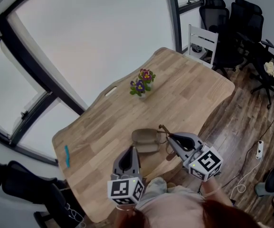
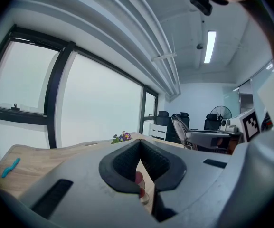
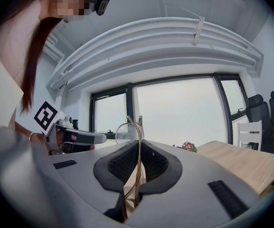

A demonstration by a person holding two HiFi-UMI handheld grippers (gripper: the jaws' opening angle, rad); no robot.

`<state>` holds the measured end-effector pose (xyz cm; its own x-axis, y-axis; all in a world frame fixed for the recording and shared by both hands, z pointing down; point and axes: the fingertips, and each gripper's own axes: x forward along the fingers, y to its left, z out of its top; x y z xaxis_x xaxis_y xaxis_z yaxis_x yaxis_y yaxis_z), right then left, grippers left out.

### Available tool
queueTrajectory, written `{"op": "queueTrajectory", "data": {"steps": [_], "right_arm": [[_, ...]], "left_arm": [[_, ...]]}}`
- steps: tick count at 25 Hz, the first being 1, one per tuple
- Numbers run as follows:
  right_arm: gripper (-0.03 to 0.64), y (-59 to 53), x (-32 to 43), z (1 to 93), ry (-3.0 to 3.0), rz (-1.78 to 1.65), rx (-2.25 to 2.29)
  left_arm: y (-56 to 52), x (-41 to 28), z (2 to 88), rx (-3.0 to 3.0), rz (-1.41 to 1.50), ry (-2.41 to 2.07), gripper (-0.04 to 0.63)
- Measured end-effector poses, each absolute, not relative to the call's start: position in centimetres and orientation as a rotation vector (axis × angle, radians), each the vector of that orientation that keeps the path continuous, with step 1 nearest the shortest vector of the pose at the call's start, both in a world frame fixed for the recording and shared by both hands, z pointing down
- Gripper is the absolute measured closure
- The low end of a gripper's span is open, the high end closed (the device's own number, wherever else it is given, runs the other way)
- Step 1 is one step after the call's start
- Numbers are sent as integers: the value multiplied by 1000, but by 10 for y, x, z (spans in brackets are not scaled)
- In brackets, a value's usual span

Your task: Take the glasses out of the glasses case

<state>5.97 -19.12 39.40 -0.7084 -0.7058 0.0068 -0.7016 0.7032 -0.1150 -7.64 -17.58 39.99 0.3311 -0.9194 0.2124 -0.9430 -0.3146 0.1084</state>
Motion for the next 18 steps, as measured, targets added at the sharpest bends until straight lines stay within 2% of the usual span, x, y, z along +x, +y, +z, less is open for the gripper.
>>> {"op": "queueTrajectory", "data": {"steps": [18], "right_arm": [[604,-215,35,405,2888,-189,-1248]], "left_arm": [[-210,-100,407,2406,156,-1632,595]]}}
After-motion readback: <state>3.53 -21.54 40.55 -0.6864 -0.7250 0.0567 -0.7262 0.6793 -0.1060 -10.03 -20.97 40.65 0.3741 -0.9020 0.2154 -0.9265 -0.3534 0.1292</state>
